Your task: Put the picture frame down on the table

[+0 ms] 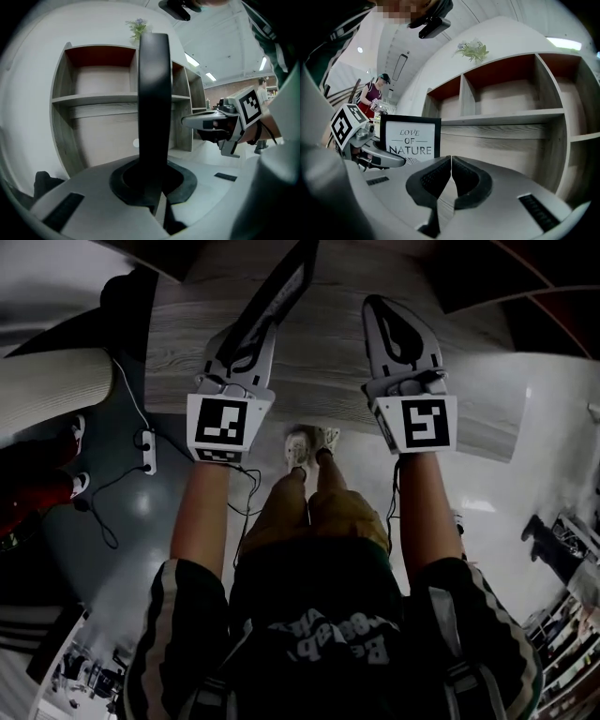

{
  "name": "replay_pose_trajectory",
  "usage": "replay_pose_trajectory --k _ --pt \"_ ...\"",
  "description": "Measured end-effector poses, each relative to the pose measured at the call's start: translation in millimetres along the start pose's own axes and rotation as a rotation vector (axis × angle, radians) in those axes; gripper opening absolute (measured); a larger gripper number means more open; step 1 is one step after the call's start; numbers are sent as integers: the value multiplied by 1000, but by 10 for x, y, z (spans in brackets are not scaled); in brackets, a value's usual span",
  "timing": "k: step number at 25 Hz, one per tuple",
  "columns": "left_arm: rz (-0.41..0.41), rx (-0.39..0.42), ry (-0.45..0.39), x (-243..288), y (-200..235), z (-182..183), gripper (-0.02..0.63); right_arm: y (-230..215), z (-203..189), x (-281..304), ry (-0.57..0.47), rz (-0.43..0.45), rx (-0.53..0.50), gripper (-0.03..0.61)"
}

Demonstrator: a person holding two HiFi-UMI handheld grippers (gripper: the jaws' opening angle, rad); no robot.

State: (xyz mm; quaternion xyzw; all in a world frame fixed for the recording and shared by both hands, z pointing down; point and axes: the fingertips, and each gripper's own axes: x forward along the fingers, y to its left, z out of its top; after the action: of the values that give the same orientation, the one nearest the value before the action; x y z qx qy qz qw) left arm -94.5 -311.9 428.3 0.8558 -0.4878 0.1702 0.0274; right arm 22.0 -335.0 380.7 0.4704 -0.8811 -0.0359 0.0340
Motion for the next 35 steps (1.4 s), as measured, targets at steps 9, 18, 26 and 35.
replay_pose_trajectory --k 9,18,26,35 --pt "34 -22 11 352 155 -112 26 -162 -326 231 56 26 15 35" --pt "26 -7 41 626 407 -269 26 -279 -405 410 76 16 6 35" --pt "43 -53 13 736 575 -281 26 -191 -552 546 83 9 -8 35" --pt "51 -84 34 1006 786 -432 26 -147 -666 889 97 4 12 35"
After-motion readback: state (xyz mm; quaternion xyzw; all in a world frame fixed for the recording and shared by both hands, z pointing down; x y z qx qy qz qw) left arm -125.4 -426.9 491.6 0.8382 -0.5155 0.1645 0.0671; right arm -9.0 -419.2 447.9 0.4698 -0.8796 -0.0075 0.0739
